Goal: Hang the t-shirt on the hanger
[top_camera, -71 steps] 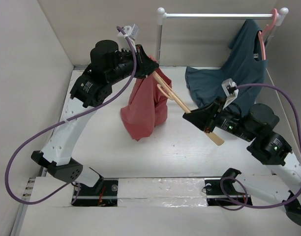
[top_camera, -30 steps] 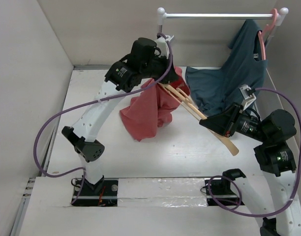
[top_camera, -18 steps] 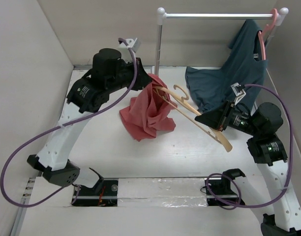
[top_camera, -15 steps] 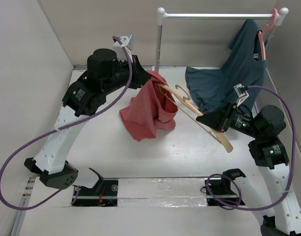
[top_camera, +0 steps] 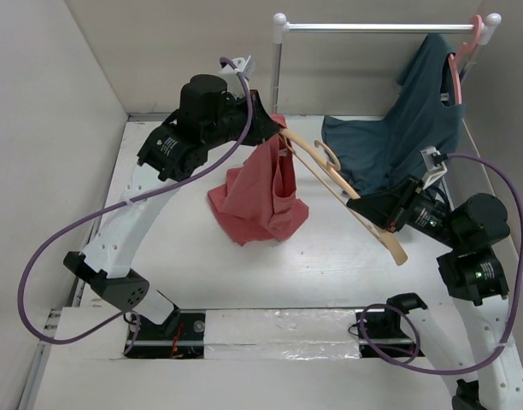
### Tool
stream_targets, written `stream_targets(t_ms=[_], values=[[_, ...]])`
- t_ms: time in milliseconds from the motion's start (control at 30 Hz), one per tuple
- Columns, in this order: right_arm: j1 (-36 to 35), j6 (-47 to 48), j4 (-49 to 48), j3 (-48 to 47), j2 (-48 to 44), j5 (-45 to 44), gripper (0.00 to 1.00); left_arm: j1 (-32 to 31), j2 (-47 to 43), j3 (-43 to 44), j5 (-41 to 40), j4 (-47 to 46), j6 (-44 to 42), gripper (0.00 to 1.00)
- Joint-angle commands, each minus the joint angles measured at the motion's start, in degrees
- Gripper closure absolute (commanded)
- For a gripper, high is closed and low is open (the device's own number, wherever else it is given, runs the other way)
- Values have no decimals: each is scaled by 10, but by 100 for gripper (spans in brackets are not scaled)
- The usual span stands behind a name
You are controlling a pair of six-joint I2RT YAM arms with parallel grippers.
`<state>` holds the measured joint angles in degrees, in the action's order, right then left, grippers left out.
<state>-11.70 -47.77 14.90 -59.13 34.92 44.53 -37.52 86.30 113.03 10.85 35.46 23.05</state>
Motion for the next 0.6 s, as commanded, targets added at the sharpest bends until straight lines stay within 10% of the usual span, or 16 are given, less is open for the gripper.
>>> stream_targets(t_ms=[0,333,567], values=[[-4,-6,-77,11,11,-18,100,-2,-28,11,56,-50,8,100],[-125,13,-164,29,56,-233,100,-28,-47,-37,113,-87,33,100],[-131,-78,-361,95,132,-202,100,-28,-76,-100,140,-136,55,100]])
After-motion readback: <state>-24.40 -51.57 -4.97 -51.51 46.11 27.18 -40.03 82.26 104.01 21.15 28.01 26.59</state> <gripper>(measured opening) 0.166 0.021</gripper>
